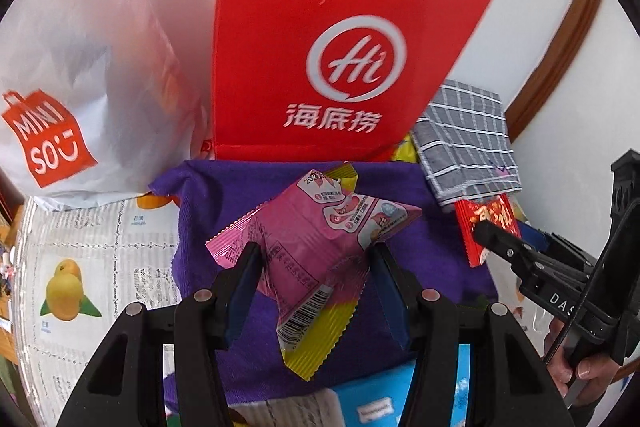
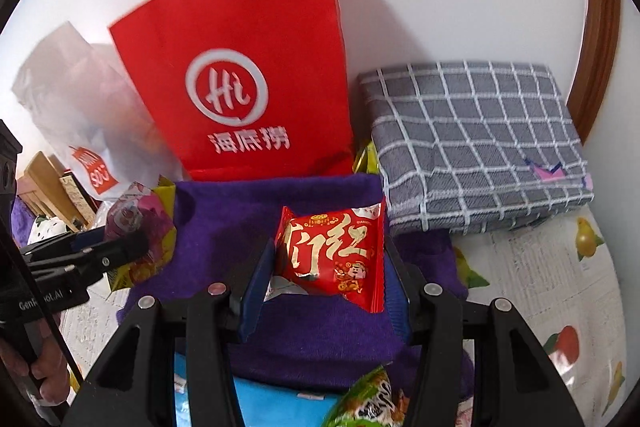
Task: Organize snacks
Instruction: 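Carry both packets over the purple towel and open both tools to drop them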
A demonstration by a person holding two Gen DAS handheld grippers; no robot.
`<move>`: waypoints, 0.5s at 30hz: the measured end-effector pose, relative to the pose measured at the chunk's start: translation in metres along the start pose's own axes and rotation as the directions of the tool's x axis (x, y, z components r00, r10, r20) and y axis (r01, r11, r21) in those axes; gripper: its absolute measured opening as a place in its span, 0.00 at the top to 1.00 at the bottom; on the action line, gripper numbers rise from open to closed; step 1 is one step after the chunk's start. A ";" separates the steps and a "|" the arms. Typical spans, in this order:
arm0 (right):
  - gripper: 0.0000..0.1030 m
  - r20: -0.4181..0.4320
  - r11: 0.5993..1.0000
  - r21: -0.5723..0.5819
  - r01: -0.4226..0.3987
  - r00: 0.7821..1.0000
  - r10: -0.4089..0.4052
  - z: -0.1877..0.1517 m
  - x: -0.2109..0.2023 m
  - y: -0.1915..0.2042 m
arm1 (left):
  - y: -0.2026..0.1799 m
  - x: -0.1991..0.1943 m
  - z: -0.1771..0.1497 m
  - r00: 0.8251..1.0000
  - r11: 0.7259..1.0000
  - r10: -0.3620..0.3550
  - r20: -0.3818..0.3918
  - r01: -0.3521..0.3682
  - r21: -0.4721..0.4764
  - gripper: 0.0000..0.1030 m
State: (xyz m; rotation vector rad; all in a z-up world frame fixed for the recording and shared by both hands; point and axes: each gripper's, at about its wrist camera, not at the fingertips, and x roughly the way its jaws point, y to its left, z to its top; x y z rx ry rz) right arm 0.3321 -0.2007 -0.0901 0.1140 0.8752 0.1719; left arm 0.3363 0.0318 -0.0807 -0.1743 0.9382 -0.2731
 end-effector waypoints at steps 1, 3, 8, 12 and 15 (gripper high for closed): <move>0.50 -0.011 1.000 0.006 0.001 1.000 -0.001 -0.001 0.005 -0.001 | 0.002 0.003 0.000 1.000 1.000 0.002 -0.004 -0.002 -0.004 0.48; 0.50 -0.030 1.000 0.011 0.005 1.000 -0.005 -0.003 0.014 -0.002 | 0.008 0.012 0.001 1.000 1.000 0.006 -0.015 -0.006 -0.014 0.48; 0.50 -0.097 1.000 0.028 0.012 0.995 -0.009 -0.011 0.034 -0.005 | 0.018 0.030 -0.002 0.999 0.999 0.001 -0.043 -0.003 -0.041 0.48; 0.50 -0.141 0.999 0.046 0.009 0.990 -0.002 -0.017 0.044 -0.008 | 0.019 0.042 -0.005 0.997 0.999 -0.002 -0.072 -0.002 -0.053 0.48; 0.50 -0.166 0.998 0.059 0.011 0.986 -0.001 -0.022 0.050 -0.012 | 0.020 0.050 -0.007 0.996 0.999 0.002 -0.091 -0.007 -0.052 0.48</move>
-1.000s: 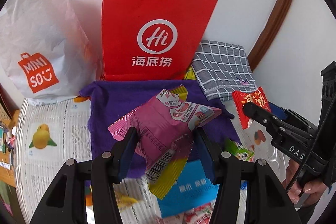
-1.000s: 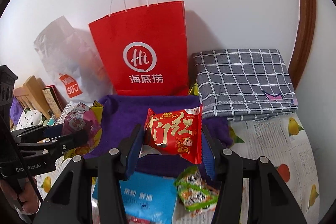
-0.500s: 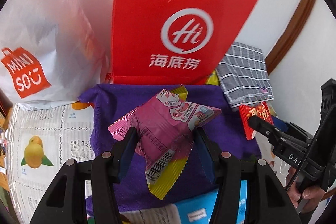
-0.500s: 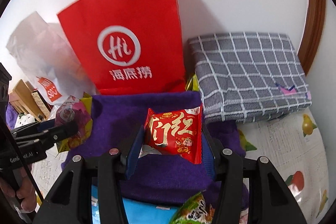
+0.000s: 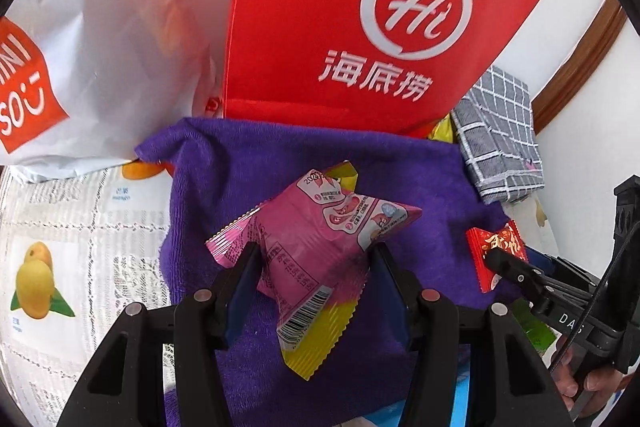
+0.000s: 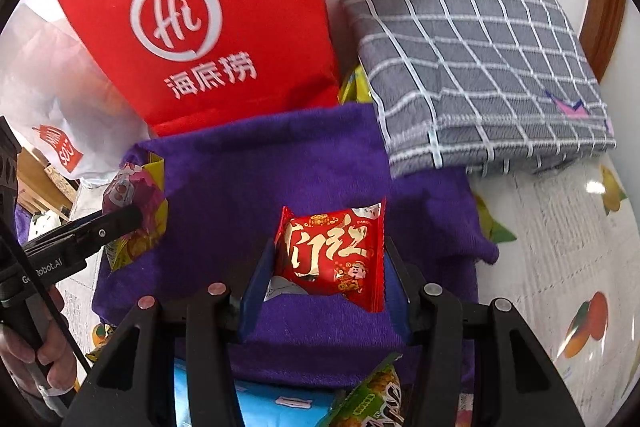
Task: Organize snacks
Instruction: 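Carry both packets over the purple towel and open both tools to drop them, then grasp the yellow chip bag with the left tool while the right tool grasps the green snack bag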
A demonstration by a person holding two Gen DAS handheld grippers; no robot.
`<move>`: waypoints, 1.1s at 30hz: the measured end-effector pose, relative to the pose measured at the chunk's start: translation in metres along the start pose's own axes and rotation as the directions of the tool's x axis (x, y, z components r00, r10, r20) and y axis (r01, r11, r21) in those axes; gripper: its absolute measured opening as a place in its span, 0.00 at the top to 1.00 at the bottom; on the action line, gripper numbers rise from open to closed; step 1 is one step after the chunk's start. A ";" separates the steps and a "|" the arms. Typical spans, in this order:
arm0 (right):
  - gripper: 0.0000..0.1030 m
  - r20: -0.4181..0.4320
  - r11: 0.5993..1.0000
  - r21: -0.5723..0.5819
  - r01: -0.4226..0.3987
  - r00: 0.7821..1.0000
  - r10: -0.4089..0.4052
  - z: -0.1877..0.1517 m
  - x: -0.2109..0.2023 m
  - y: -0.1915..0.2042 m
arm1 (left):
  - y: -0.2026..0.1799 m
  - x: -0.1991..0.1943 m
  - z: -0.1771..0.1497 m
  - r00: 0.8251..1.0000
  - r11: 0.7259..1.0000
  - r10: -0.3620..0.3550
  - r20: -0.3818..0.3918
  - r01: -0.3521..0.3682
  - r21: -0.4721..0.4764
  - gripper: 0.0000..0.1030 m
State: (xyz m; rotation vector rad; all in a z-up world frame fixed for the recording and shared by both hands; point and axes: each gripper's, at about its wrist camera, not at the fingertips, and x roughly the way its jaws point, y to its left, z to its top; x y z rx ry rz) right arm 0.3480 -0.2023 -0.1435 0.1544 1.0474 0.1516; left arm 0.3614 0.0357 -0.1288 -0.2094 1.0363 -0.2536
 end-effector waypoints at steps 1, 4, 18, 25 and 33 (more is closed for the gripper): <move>0.50 -0.010 1.000 -0.001 0.003 1.000 -0.003 -0.001 0.002 -0.001 | 0.001 0.001 0.000 1.000 1.000 0.003 -0.004 -0.003 0.003 0.48; 0.50 -0.024 1.000 0.005 0.009 1.000 -0.009 -0.002 0.009 -0.004 | 0.000 0.005 -0.001 1.000 1.000 0.005 -0.011 -0.005 0.005 0.47; 0.41 -0.024 1.000 -0.024 0.018 1.000 -0.018 -0.009 0.002 -0.005 | -0.019 0.006 -0.003 0.998 0.999 -0.035 -0.048 0.037 0.037 0.25; 0.30 0.098 0.996 -0.057 0.067 0.993 -0.061 -0.016 -0.043 -0.001 | -0.039 -0.018 -0.010 0.999 0.997 -0.026 -0.020 0.028 0.073 0.19; 0.30 0.181 0.999 0.052 0.018 0.983 -0.027 -0.032 -0.101 -0.030 | -0.045 -0.060 -0.030 1.000 0.998 -0.013 0.000 0.012 0.069 0.18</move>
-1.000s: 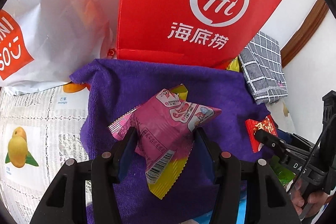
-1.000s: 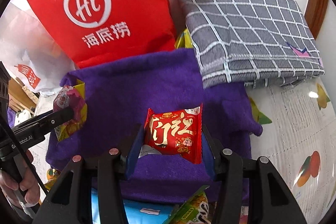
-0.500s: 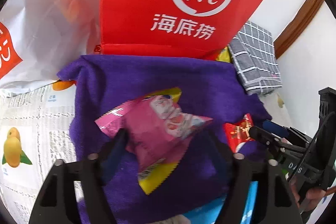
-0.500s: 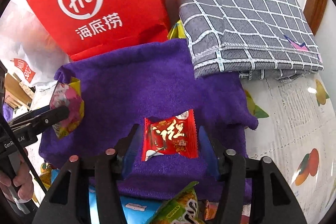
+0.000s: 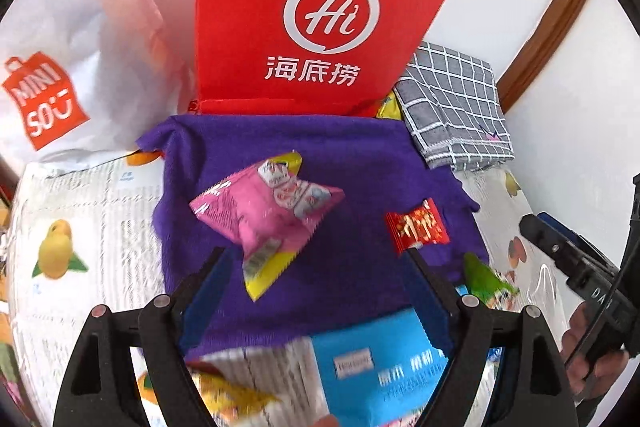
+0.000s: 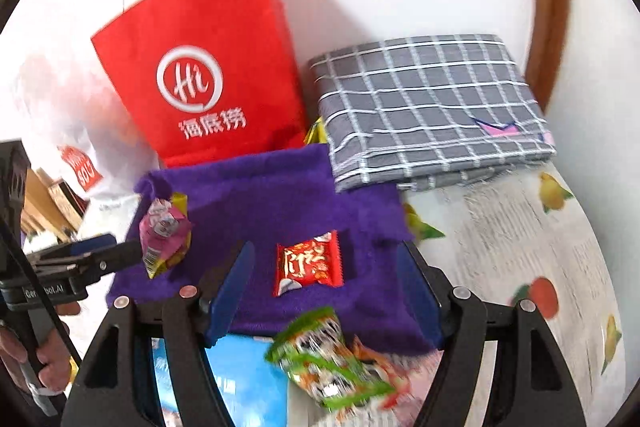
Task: Organize snacks
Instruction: 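Grasp the yellow chip bag with the left tool while the right tool grasps the green snack bag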
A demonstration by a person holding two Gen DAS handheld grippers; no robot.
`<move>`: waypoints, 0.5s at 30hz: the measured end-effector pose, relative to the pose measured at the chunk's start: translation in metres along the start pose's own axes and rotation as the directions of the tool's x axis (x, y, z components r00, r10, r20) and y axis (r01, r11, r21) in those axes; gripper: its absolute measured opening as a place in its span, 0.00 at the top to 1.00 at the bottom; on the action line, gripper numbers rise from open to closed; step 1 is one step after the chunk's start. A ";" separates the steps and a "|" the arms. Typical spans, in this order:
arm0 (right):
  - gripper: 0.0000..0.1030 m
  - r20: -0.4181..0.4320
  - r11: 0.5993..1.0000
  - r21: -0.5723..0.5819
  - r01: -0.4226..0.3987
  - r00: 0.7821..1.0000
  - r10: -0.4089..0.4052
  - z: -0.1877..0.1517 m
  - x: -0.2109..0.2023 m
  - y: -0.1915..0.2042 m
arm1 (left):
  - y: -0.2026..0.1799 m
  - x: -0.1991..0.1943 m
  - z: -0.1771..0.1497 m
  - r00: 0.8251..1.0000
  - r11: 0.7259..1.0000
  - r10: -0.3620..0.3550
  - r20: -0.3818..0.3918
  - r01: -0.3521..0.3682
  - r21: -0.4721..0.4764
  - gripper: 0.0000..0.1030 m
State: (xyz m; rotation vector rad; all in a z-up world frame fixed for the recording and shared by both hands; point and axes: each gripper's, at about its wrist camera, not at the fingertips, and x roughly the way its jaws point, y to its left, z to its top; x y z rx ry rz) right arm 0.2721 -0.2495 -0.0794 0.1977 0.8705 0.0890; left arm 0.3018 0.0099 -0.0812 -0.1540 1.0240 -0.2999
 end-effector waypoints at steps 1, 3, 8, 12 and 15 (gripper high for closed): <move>0.30 -0.004 1.000 0.004 -0.005 1.000 0.005 -0.001 -0.002 -0.002 | -0.001 -0.006 -0.004 1.000 1.000 0.001 0.005 -0.001 0.001 0.18; 0.30 -0.009 1.000 -0.001 0.005 1.000 -0.005 -0.007 -0.010 -0.007 | -0.004 -0.014 -0.011 1.000 1.000 0.003 0.013 -0.003 -0.003 0.18; 0.30 -0.027 0.999 -0.037 0.010 1.000 -0.011 -0.031 -0.020 -0.010 | -0.005 -0.031 -0.027 1.000 1.000 -0.013 0.026 0.014 -0.010 0.18; 0.30 -0.063 0.997 -0.076 -0.008 0.998 0.003 -0.048 -0.013 -0.009 | -0.004 -0.037 -0.039 1.000 1.000 -0.002 0.024 0.003 -0.006 0.18; 0.30 -0.097 0.996 -0.077 -0.038 0.995 0.031 -0.055 -0.001 -0.007 | 0.000 -0.039 -0.045 1.000 1.000 0.006 0.016 -0.006 -0.012 0.18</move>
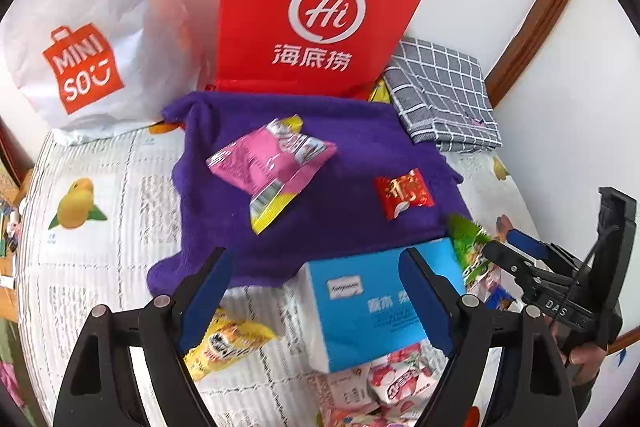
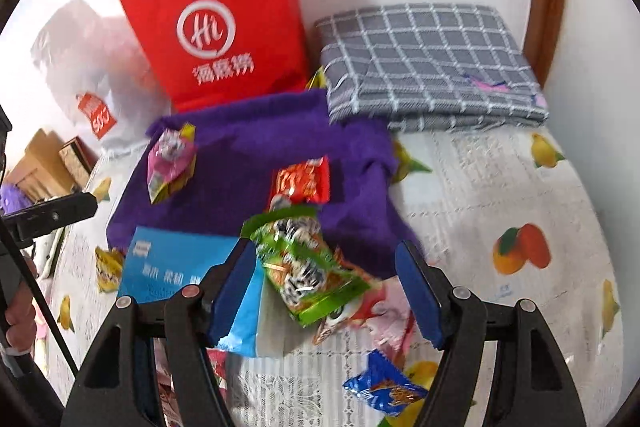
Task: Organize snacks
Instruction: 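Grasp the yellow chip bag with the left tool while the right tool grasps the green snack bag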
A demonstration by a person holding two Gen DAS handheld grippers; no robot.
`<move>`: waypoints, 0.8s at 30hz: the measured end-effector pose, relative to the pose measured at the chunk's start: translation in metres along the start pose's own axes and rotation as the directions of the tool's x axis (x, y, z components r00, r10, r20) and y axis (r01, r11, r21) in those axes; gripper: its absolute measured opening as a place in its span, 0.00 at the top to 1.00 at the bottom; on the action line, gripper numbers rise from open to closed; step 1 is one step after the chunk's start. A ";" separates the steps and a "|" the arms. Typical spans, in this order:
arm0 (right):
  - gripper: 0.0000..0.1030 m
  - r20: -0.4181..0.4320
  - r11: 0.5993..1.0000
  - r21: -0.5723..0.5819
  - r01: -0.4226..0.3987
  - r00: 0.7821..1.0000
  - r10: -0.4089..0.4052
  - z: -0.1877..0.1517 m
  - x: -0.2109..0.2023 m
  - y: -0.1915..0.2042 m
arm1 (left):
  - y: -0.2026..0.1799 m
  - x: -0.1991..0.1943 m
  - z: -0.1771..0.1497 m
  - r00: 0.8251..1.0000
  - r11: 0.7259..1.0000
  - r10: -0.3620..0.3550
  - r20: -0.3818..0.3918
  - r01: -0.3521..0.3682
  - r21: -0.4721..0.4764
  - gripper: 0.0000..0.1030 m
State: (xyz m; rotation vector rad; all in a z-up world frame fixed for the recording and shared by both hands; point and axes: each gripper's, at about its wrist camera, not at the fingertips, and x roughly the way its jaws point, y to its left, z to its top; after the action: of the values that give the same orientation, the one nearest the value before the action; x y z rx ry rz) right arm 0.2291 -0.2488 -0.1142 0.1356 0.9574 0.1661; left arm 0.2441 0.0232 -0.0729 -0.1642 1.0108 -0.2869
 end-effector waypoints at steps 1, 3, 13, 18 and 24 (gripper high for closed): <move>0.30 -0.009 1.000 -0.002 -0.012 1.000 0.012 -0.001 0.004 0.002 | 0.004 -0.001 -0.002 1.000 1.000 0.003 -0.003 -0.003 -0.005 0.18; 0.30 -0.025 0.999 -0.020 -0.027 0.999 0.027 -0.001 0.013 0.007 | 0.008 -0.001 -0.004 1.000 1.000 0.007 -0.005 -0.007 -0.018 0.18; 0.63 -0.069 0.998 0.004 -0.065 0.995 0.066 -0.012 0.022 0.008 | 0.038 -0.011 -0.022 1.000 0.997 0.024 -0.011 -0.025 -0.078 0.18; 0.64 -0.030 0.997 0.020 -0.074 0.997 0.074 -0.019 -0.004 0.009 | 0.048 -0.020 -0.033 1.000 0.994 0.030 -0.006 -0.030 -0.106 0.18; 0.64 0.038 0.995 0.037 -0.098 0.995 0.097 -0.033 -0.046 0.016 | 0.057 -0.024 -0.050 0.999 0.992 0.052 -0.006 -0.052 -0.115 0.18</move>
State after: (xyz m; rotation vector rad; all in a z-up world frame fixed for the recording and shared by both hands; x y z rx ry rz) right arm 0.1747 -0.2413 -0.0926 0.2202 0.9184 0.2344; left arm 0.1987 0.0847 -0.0951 -0.2414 1.0332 -0.1819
